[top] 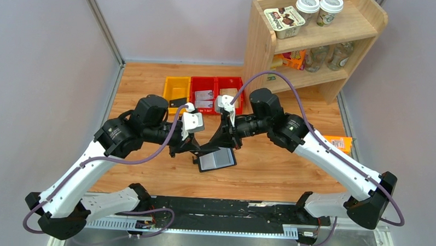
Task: Take the credit cards out of the card holder
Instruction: Remove the credit card from the card holder.
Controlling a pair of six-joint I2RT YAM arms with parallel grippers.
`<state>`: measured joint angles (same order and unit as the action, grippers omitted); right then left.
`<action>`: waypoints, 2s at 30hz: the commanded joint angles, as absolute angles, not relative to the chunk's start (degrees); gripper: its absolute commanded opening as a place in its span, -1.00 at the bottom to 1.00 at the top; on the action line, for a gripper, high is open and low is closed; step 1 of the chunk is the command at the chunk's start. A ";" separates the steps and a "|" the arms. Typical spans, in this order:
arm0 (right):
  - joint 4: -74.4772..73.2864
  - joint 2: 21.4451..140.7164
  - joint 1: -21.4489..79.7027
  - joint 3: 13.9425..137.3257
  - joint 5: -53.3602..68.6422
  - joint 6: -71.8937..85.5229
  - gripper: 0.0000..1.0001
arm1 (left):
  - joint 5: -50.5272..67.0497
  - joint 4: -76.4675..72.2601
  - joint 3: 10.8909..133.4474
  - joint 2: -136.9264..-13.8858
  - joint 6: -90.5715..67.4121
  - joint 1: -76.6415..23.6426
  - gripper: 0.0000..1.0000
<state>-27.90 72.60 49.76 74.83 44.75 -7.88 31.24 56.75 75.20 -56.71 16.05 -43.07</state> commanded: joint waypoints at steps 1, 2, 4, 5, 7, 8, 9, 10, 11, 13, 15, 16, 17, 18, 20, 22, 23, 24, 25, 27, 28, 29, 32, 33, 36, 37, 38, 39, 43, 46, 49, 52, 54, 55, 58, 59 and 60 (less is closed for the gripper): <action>-28.92 73.21 50.01 77.00 47.11 -7.21 -1.00 | 31.03 53.11 76.29 -54.41 16.36 -42.98 -0.89; -27.78 72.78 49.84 76.12 46.50 -6.16 -1.00 | 28.94 52.04 75.51 -53.53 14.43 -42.98 -0.77; -23.84 71.46 49.40 73.58 45.62 -2.74 -1.00 | 24.81 48.71 73.75 -51.61 11.62 -42.98 -0.36; -20.95 70.76 48.87 71.91 45.18 -0.72 -1.00 | 22.35 45.73 73.13 -50.81 10.21 -42.98 -0.19; -14.10 68.92 47.64 67.96 43.43 5.95 -1.00 | 15.84 40.64 70.32 -47.47 6.17 -42.98 0.18; -9.54 68.04 46.94 65.33 42.98 9.37 -1.00 | 11.82 39.13 67.88 -45.20 3.37 -42.89 0.28; -5.49 67.16 46.24 62.95 41.76 13.06 -1.00 | 10.21 35.54 65.33 -43.61 2.03 -42.98 0.38; -1.36 66.54 45.53 60.41 40.18 16.05 -1.00 | 7.24 33.85 63.65 -41.33 -1.37 -42.98 0.39; 3.21 65.92 45.09 58.47 39.30 19.48 -1.00 | 5.99 30.27 61.11 -38.61 -2.80 -42.98 0.43; 10.25 64.61 44.12 54.60 36.93 25.54 -1.00 | 1.69 25.43 56.72 -35.35 -8.24 -42.98 0.48; 18.41 62.94 43.77 49.60 33.94 30.39 -1.00 | 0.18 20.42 52.24 -32.01 -13.43 -42.98 0.50; 22.29 62.15 43.77 47.66 32.45 33.02 -1.00 | -2.26 18.82 50.73 -31.12 -17.10 -42.98 0.50; 24.50 61.53 43.68 45.98 30.69 34.53 -1.00 | -2.72 14.89 47.32 -29.03 -18.88 -42.98 0.50; 26.35 61.00 43.68 44.57 29.72 35.50 -1.00 | -3.51 13.11 45.72 -28.13 -22.72 -42.98 0.50; 29.25 60.47 43.68 43.25 28.83 37.61 -1.00 | -3.95 5.05 40.71 -25.50 -27.56 -42.98 0.48; 30.76 59.77 43.68 42.45 28.13 38.84 -1.00 | -3.87 -1.53 36.05 -23.74 -31.63 -42.98 0.47; 31.20 59.42 43.68 42.10 27.43 39.46 -1.00 | -3.43 -3.41 33.25 -22.77 -33.90 -42.89 0.47; 31.98 58.89 43.68 41.66 27.16 39.98 -1.00 | -3.34 -7.08 32.00 -22.59 -34.97 -42.89 0.47; 32.43 58.54 43.59 41.31 26.81 40.51 -1.00 | -2.90 -8.68 29.90 -22.33 -36.98 -42.98 0.47; 33.04 57.40 43.59 40.61 25.67 42.09 -1.00 | -1.85 -12.82 27.96 -22.58 -39.71 -42.98 0.47; 34.09 57.04 43.59 39.82 25.40 42.97 -1.00 | -1.15 -16.40 26.56 -22.67 -40.86 -42.98 0.46; 34.71 56.61 43.59 39.29 24.88 44.02 -1.00 | -0.36 -18.09 26.02 -23.46 -42.87 -42.98 0.46; 35.95 55.64 43.68 37.88 24.17 46.66 -1.00 | 3.16 -24.06 24.70 -24.96 -46.22 -42.98 0.46; 35.86 55.46 43.59 37.71 24.26 47.02 -1.00 | 4.12 -24.60 24.61 -25.57 -47.80 -42.98 0.46; 35.86 55.02 43.59 37.62 24.78 48.25 -1.00 | 4.92 -27.59 23.56 -26.37 -50.27 -42.98 0.45; 35.86 54.93 43.59 37.62 24.87 48.60 -0.99 | 5.10 -28.55 23.21 -26.54 -51.14 -42.98 0.44; 35.86 54.76 43.59 37.62 24.87 48.69 -0.99 | 5.36 -29.61 22.86 -26.89 -51.67 -42.89 0.43; 35.86 54.49 43.59 37.44 24.79 48.78 -1.00 | 5.71 -29.71 22.94 -27.16 -51.77 -42.98 0.42; 36.21 53.79 43.59 37.27 24.17 49.39 -0.99 | 7.03 -30.67 22.85 -29.44 -52.91 -42.98 0.38; 37.70 53.70 43.59 36.92 24.52 50.36 -0.99 | 7.64 -31.29 23.11 -31.63 -53.52 -42.98 0.35; 37.97 53.35 43.59 36.30 23.82 50.19 -0.99 | 8.43 -31.81 23.64 -33.04 -53.79 -42.98 0.28; 37.53 53.44 43.59 36.21 23.38 49.66 -0.99 | 8.88 -33.31 23.64 -34.28 -54.67 -42.98 0.17; 37.79 53.70 43.68 36.04 23.38 49.66 -0.98 | 8.88 -33.84 23.38 -34.54 -54.84 -42.98 0.01; 37.88 53.88 43.59 36.04 23.55 49.75 -0.98 | 8.70 -34.10 23.29 -34.54 -54.84 -42.98 -0.03; 38.84 54.23 43.59 35.42 23.21 50.10 -0.98 | 8.44 -36.29 22.41 -34.80 -55.90 -42.98 -0.28; 39.02 54.23 43.51 35.25 23.12 50.10 -0.98 | 8.61 -36.65 22.24 -35.15 -56.33 -42.98 -0.33; 39.02 54.32 43.51 35.16 22.94 50.27 -0.98 | 8.70 -37.09 22.15 -35.24 -56.42 -42.98 -0.42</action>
